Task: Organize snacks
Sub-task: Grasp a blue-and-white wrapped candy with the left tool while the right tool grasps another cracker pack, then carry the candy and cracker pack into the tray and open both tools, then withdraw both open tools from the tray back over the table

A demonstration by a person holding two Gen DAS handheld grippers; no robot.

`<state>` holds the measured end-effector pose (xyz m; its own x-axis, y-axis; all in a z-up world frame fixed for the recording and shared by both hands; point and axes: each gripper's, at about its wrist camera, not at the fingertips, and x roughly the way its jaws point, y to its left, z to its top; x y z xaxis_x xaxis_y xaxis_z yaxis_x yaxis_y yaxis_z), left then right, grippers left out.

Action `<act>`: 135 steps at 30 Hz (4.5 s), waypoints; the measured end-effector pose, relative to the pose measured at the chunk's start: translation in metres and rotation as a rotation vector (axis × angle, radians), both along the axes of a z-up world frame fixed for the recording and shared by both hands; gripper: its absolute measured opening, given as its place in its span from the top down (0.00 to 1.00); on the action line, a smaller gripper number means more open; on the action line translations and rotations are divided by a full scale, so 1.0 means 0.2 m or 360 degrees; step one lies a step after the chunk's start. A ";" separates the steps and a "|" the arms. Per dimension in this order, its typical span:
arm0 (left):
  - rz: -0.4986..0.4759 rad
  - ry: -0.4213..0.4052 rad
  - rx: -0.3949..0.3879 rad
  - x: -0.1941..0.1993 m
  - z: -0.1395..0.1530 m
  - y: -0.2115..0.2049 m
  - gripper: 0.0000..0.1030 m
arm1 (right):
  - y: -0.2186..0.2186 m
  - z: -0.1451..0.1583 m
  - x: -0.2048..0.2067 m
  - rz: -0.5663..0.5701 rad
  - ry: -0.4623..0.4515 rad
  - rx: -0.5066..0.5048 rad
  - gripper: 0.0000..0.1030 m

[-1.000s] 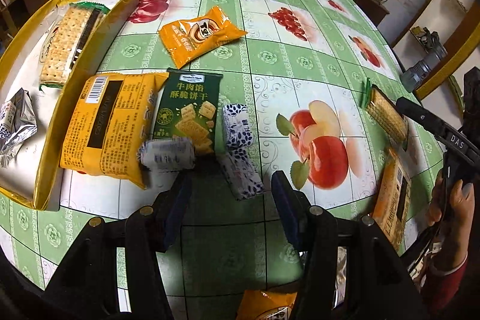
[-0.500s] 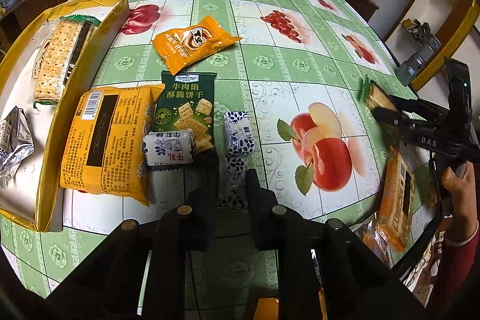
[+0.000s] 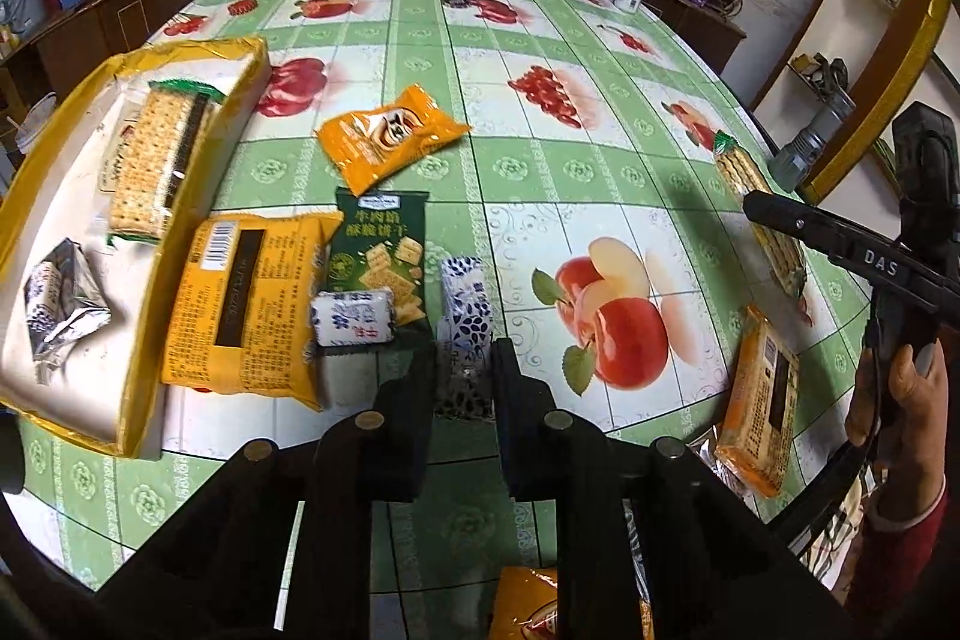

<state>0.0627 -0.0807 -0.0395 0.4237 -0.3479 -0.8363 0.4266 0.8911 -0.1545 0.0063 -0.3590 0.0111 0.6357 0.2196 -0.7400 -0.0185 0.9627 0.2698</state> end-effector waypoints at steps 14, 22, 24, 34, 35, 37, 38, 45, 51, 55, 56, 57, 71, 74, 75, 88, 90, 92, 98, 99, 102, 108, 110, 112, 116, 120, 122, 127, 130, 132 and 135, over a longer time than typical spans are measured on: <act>0.0229 -0.0132 0.0116 0.06 0.07 0.23 0.85 | 0.47 0.13 0.11 0.0247 -0.0082 0.0108 0.54; 0.0285 -0.0159 0.0111 0.09 0.09 0.32 0.85 | 0.67 0.15 0.18 0.0349 -0.0075 0.0105 0.54; 0.0299 -0.0159 0.0109 0.10 0.09 0.35 0.85 | 0.71 0.15 0.21 0.0374 -0.0070 0.0105 0.54; 0.0370 -0.0173 0.0130 0.14 0.09 0.44 0.85 | 0.89 0.17 0.28 0.0471 -0.0073 0.0103 0.54; 0.0378 -0.0173 0.0129 0.15 0.09 0.45 0.85 | 0.91 0.18 0.29 0.0480 -0.0073 0.0101 0.54; 0.0385 -0.0164 0.0129 0.16 0.08 0.48 0.85 | 0.96 0.18 0.31 0.0504 -0.0070 0.0093 0.54; 0.0390 -0.0160 0.0128 0.17 0.08 0.49 0.85 | 0.98 0.18 0.32 0.0516 -0.0067 0.0090 0.54; 0.0401 -0.0148 0.0110 0.21 0.07 0.56 0.85 | 1.12 0.16 0.42 0.0573 -0.0038 0.0094 0.54; 0.0402 -0.0126 0.0097 0.27 0.06 0.62 0.85 | 1.23 0.14 0.54 0.0589 -0.0007 0.0094 0.54; 0.0429 -0.0095 0.0061 0.33 0.06 0.69 0.85 | 1.30 0.12 0.66 0.0580 0.0016 0.0103 0.54; 0.0442 -0.0091 0.0057 0.34 0.06 0.71 0.85 | 1.32 0.11 0.69 0.0577 0.0019 0.0102 0.54; 0.0458 -0.0083 0.0050 0.36 0.05 0.72 0.85 | 1.34 0.10 0.72 0.0571 0.0029 0.0104 0.54; 0.0578 -0.0027 0.0035 0.53 0.01 0.87 0.85 | 1.63 0.05 1.01 0.0675 0.0083 0.0215 0.54; 0.0607 0.0000 0.0018 0.58 0.00 0.90 0.85 | 1.70 0.02 1.09 0.0673 0.0098 0.0204 0.54; 0.0623 0.0010 0.0021 0.60 -0.01 0.91 0.85 | 1.71 0.01 1.11 0.0659 0.0093 0.0190 0.54; 0.0626 -0.0024 0.0189 0.69 -0.05 0.84 0.81 | 1.70 -0.10 1.36 0.0519 0.0196 0.0134 0.51; 0.0622 -0.0041 0.0222 0.68 -0.05 0.83 0.68 | 1.69 -0.10 1.36 0.0516 0.0185 0.0136 0.51; 0.0622 -0.0061 0.0230 0.66 -0.04 0.82 0.52 | 1.67 -0.09 1.35 0.0511 0.0173 0.0122 0.50; 0.0632 -0.0086 0.0207 0.61 0.00 0.81 0.50 | 1.53 0.01 1.25 0.0445 0.0108 0.0157 0.41; 0.0629 -0.0091 0.0195 0.60 0.01 0.81 0.50 | 1.50 0.03 1.22 0.0438 0.0095 0.0170 0.40; 0.0618 -0.0127 0.0177 0.55 0.04 0.78 0.50 | 1.39 0.08 1.14 0.0394 0.0052 0.0196 0.37; 0.0575 -0.0226 0.0175 0.45 0.12 0.70 0.48 | 1.19 0.18 0.94 0.0324 -0.0034 0.0223 0.35; 0.0551 -0.0251 0.0179 0.41 0.14 0.67 0.48 | 1.14 0.20 0.87 0.0310 -0.0056 0.0218 0.35; 0.0534 -0.0268 0.0179 0.38 0.15 0.64 0.48 | 1.09 0.21 0.81 0.0295 -0.0065 0.0218 0.35; 0.0494 -0.0297 0.0179 0.31 0.17 0.57 0.48 | 1.00 0.22 0.69 0.0258 -0.0087 0.0194 0.35; 0.0447 -0.0299 0.0181 0.25 0.17 0.51 0.48 | 0.92 0.23 0.54 0.0231 -0.0109 0.0176 0.35; 0.0423 -0.0302 0.0187 0.22 0.17 0.48 0.48 | 0.86 0.25 0.45 0.0220 -0.0133 0.0203 0.35; 0.0364 -0.0294 0.0158 0.14 0.16 0.41 0.48 | 0.72 0.30 0.18 0.0213 -0.0251 0.0262 0.33; 0.0326 -0.0283 0.0126 0.08 0.15 0.35 0.48 | 0.64 0.31 -0.01 0.0186 -0.0345 0.0296 0.29; 0.0292 -0.0282 0.0126 0.04 0.13 0.30 0.48 | 0.58 0.29 -0.10 0.0128 -0.0384 0.0295 0.25; 0.0260 -0.0284 0.0137 0.00 0.12 0.24 0.48 | 0.49 0.23 -0.18 0.0013 -0.0410 0.0417 0.25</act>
<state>0.0633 -0.0323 -0.0149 0.6120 -0.1935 -0.7668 0.2895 0.9571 -0.0105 -0.0304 -0.2608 0.0564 0.7915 0.3862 -0.4738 -0.1253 0.8612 0.4926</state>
